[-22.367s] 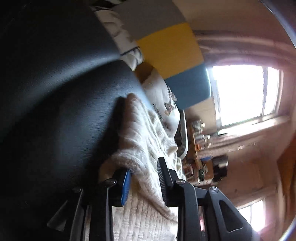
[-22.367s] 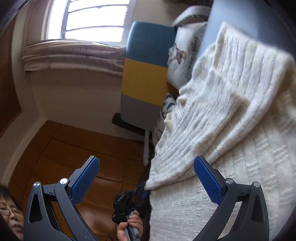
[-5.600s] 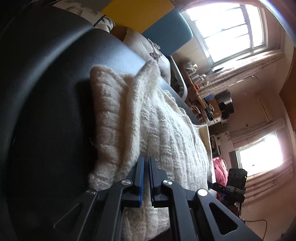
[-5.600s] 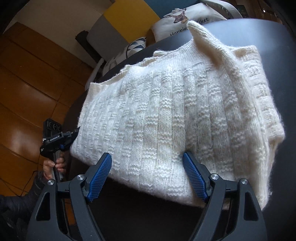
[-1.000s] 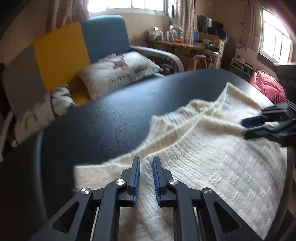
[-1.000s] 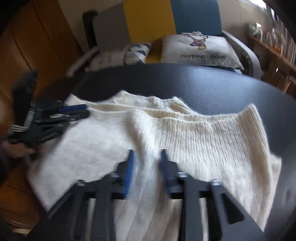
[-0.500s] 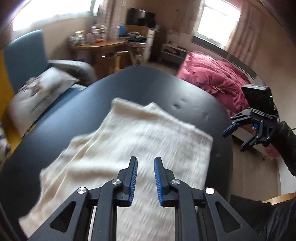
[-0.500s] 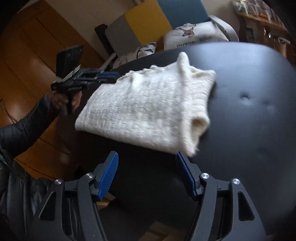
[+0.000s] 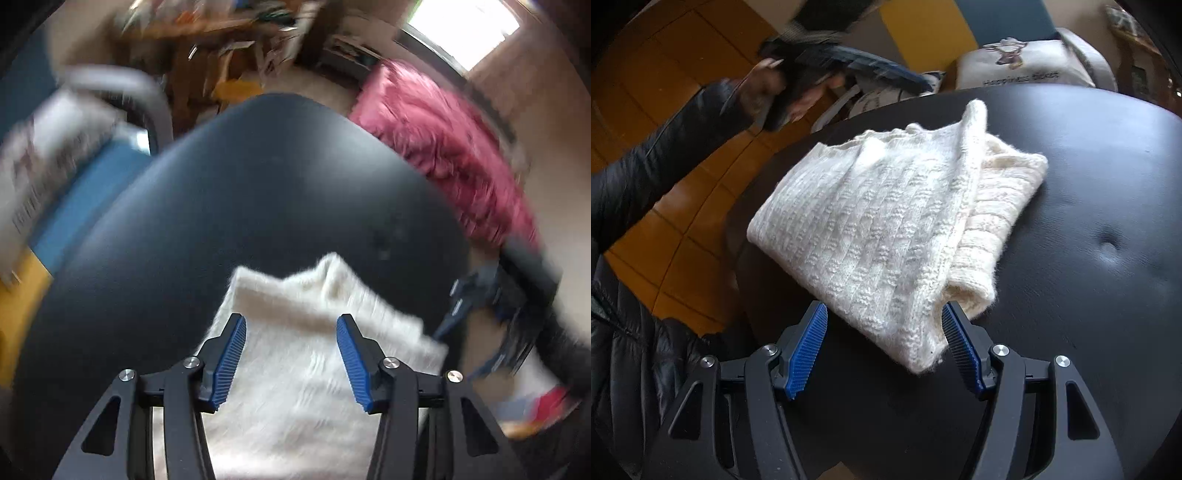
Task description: Fold clothes
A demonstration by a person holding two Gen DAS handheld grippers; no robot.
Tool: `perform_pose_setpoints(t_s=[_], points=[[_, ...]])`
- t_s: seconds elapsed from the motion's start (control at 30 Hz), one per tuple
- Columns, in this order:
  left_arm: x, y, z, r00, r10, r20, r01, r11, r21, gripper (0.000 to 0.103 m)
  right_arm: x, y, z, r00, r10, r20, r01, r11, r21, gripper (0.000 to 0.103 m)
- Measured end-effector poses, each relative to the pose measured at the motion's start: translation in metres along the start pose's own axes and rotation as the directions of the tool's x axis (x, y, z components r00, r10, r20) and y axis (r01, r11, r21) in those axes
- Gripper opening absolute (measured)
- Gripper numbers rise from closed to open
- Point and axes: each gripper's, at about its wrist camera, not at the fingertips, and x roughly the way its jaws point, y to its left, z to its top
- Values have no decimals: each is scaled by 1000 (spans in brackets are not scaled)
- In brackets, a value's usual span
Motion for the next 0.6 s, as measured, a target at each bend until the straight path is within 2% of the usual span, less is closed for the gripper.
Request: perform_pose_setpoints(t_s=[0.13,0.2,0.27,0.3,0.33,0.37,0.4,0.5,0.6], points=[[26,26,19,1000,-29,-11,27,992,-121,51,9,-6,0,1000,8,-5,-8,1000,-7,68],[38,29,20,999,-17,-33,13,993,-121,50,13,-8,-1,1000,11,-12,-11,1000,-7,68],[45,24,19,998,9,-58,-14,996,-87,44,15,-11,-3,1000,19,-23,-19,1000,-8,68],[46,20,17,998,26,-60,-29,998,-61,38,16,-12,-4,999,20,-27,-21,1000,-7,68],[47,15,15,997,43,-61,-45,998,-35,20,15,-13,-5,999,21,-28,-21,1000,-3,68],[45,10,13,997,67,-48,-68,998,-4,10,15,-14,-5,999,21,-30,-21,1000,0,68],[41,4,11,996,85,-23,-85,996,20,5,14,-15,-6,999,23,-31,-23,1000,4,68],[18,-19,0,993,87,80,-94,992,82,4,5,-14,-9,998,58,-22,-58,998,11,68],[-14,-40,-12,982,52,184,-75,990,123,3,-8,-11,-13,995,98,-16,-98,995,0,68]])
